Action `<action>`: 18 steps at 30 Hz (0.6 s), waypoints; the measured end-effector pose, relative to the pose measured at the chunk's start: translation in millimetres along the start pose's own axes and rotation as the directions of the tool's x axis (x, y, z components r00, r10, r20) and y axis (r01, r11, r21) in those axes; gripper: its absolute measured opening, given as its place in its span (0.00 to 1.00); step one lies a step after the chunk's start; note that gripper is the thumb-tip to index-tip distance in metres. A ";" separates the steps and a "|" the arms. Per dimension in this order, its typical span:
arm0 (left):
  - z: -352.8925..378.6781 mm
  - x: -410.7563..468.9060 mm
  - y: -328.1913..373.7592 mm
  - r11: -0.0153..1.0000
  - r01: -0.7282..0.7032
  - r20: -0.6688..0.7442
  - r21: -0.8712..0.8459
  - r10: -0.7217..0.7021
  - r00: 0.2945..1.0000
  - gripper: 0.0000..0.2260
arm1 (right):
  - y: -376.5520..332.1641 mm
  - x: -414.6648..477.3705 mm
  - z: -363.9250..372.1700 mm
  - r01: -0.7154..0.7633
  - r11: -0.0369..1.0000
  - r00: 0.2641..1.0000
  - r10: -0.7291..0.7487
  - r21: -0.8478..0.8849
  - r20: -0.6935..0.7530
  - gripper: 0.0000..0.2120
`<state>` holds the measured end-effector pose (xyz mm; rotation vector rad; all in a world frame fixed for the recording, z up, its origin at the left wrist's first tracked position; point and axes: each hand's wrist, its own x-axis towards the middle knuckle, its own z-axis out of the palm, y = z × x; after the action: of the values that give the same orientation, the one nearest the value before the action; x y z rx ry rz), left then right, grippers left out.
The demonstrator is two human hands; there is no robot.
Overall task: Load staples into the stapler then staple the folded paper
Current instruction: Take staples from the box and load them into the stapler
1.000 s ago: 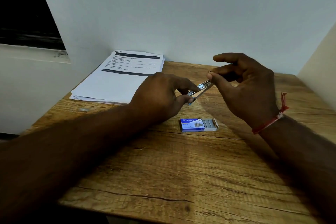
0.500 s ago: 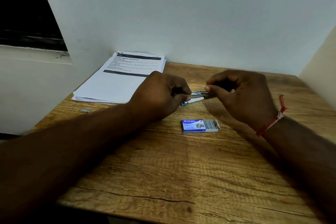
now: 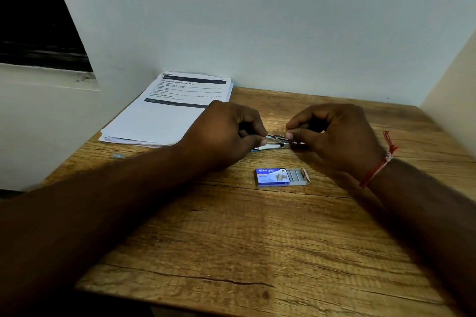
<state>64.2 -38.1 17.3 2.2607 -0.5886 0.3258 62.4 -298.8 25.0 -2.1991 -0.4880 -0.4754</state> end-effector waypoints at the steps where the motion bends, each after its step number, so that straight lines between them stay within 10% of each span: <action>1: -0.2 -0.1 0.0 1.000 0.004 0.002 0.001 -0.004 1.000 0.03 | 0.3 0.3 0.9 -0.005 1.000 1.000 0.005 0.010 0.002 0.07; 18: -0.6 -1.0 -3.2 0.999 0.040 -0.009 -0.021 -0.040 0.999 0.03 | -5.1 3.0 7.6 0.077 0.992 0.997 -0.075 -0.098 0.024 0.06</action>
<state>64.9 -35.5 15.4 2.2466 -0.5388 0.3095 63.7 -289.3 25.2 -2.2879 -0.5719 -0.5283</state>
